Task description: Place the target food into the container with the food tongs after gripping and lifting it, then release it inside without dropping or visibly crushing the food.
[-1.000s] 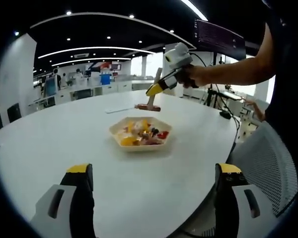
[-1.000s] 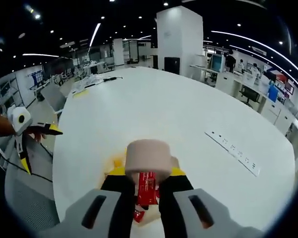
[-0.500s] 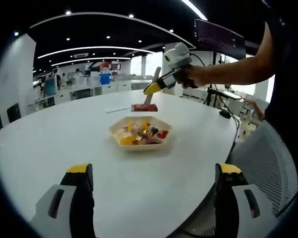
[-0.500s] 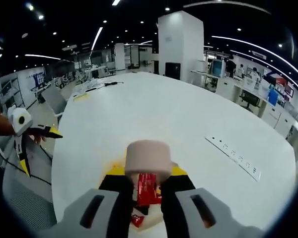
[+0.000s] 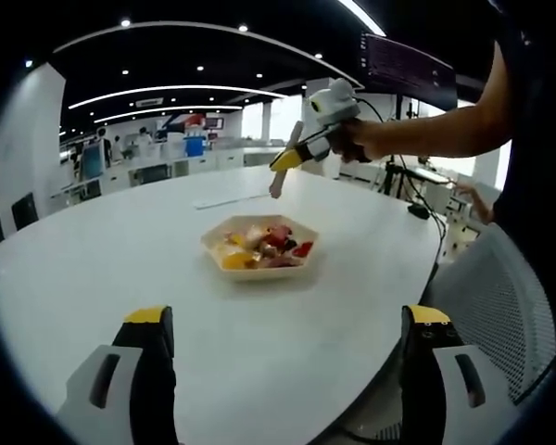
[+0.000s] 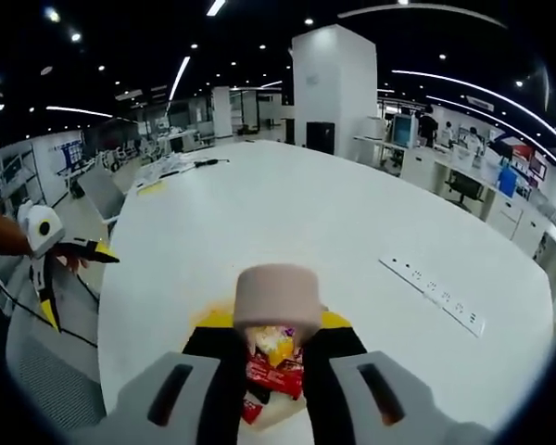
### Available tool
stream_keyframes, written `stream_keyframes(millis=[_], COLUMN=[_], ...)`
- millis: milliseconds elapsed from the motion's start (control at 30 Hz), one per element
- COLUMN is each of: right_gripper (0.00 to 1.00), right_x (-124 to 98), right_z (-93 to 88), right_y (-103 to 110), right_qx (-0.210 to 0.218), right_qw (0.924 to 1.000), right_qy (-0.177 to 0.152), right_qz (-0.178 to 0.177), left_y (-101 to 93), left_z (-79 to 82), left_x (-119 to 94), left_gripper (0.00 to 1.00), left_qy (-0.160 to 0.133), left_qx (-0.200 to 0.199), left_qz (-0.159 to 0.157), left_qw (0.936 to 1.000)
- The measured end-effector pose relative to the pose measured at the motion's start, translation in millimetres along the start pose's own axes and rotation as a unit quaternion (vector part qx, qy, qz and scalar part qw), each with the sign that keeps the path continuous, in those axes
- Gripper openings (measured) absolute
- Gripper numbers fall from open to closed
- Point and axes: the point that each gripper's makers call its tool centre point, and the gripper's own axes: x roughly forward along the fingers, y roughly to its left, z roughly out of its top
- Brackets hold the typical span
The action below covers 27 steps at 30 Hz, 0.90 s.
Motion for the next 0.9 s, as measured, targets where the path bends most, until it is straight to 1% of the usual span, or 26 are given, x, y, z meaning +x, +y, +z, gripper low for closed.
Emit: stream_keyframes(millis=[33, 67, 100, 133, 233, 267, 300, 367, 433, 500, 533, 567, 600, 633, 667, 700, 767, 833, 900], right_gripper=[0.21, 0.21, 0.21, 0.21, 0.21, 0.21, 0.21, 0.21, 0.21, 0.21, 0.21, 0.21, 0.21, 0.21, 0.21, 0.21, 0.21, 0.21, 0.21], right_x=[-3, -8, -10, -16, -30, -34, -40, -49, -56, -63, -67, -69, -71, -73, -74, -76, -80, -84, -89], right_z=[3.4, 11.2, 13.5, 19.3, 20.8, 22.3, 25.8, 28.1, 28.1, 26.3, 25.1, 23.7, 21.5, 18.1, 16.9, 15.3, 14.6, 16.8, 19.7], right_y=[2, 7, 9, 12, 14, 14, 15, 17, 19, 21, 26, 29, 33, 38, 41, 44, 48, 54, 60], right_qx=[-0.001, -0.015, -0.020, -0.030, -0.041, -0.040, -0.038, -0.036, -0.044, -0.042, -0.045, -0.050, -0.053, -0.059, -0.065, -0.065, -0.065, -0.066, -0.066], right_qw=[0.9999, 0.9991, 0.9986, 0.9972, 0.9966, 0.9964, 0.9956, 0.9950, 0.9944, 0.9940, 0.9934, 0.9930, 0.9926, 0.9924, 0.9919, 0.9916, 0.9911, 0.9894, 0.9877], right_qy=[-0.012, -0.037, -0.045, -0.065, -0.068, -0.072, -0.083, -0.090, -0.094, -0.098, -0.101, -0.101, -0.099, -0.095, -0.095, -0.094, -0.097, -0.105, -0.113], right_qz=[0.004, 0.017, 0.020, 0.024, 0.022, 0.022, 0.021, 0.024, 0.023, 0.026, 0.031, 0.037, 0.045, 0.052, 0.055, 0.060, 0.065, 0.075, 0.086], left_y=[-0.5, -0.7, -0.8, -1.5, -3.9, -3.4, -2.9, -2.0, -3.6, -3.8, -2.1, -3.6, -5.2, -7.0, -8.4, -12.9, -19.5, -25.6, -31.0], left_z=[0.1, 0.0, -0.6, -0.8, 1.6, 3.0, 4.3, 6.9, 11.5, 15.6, 23.0, 33.5, 44.4, 55.7, 62.1, 71.4, 83.2, 94.7, 107.0], left_x=[0, 0, 0, 1, 0, 0, -1, -1, -2, 3, 9, 14, 20, 29, 35, 44, 54, 66, 76], left_gripper=[0.99, 0.99, 0.99, 0.99, 0.99, 0.99, 0.99, 0.99, 0.99, 0.99, 0.99, 0.99, 0.99, 0.99, 0.98, 0.97, 0.96, 0.95, 0.93], left_qy=[0.000, 0.001, 0.002, 0.002, -0.002, -0.006, -0.008, -0.010, -0.017, -0.010, -0.009, -0.018, -0.034, -0.044, -0.046, -0.048, -0.055, -0.055, -0.068], left_qx=[0.000, 0.001, 0.000, -0.001, -0.002, -0.004, -0.007, -0.020, -0.023, -0.028, -0.028, -0.031, -0.028, -0.016, -0.007, 0.009, 0.023, 0.041, 0.060], left_qz=[-0.001, -0.001, -0.001, -0.004, -0.010, -0.010, -0.010, -0.013, -0.022, -0.036, -0.037, -0.039, -0.045, -0.051, -0.055, -0.066, -0.084, -0.101, -0.119], left_qw=[1.0000, 1.0000, 1.0000, 1.0000, 0.9999, 0.9999, 0.9999, 0.9997, 0.9993, 0.9989, 0.9989, 0.9986, 0.9980, 0.9976, 0.9974, 0.9967, 0.9946, 0.9925, 0.9888])
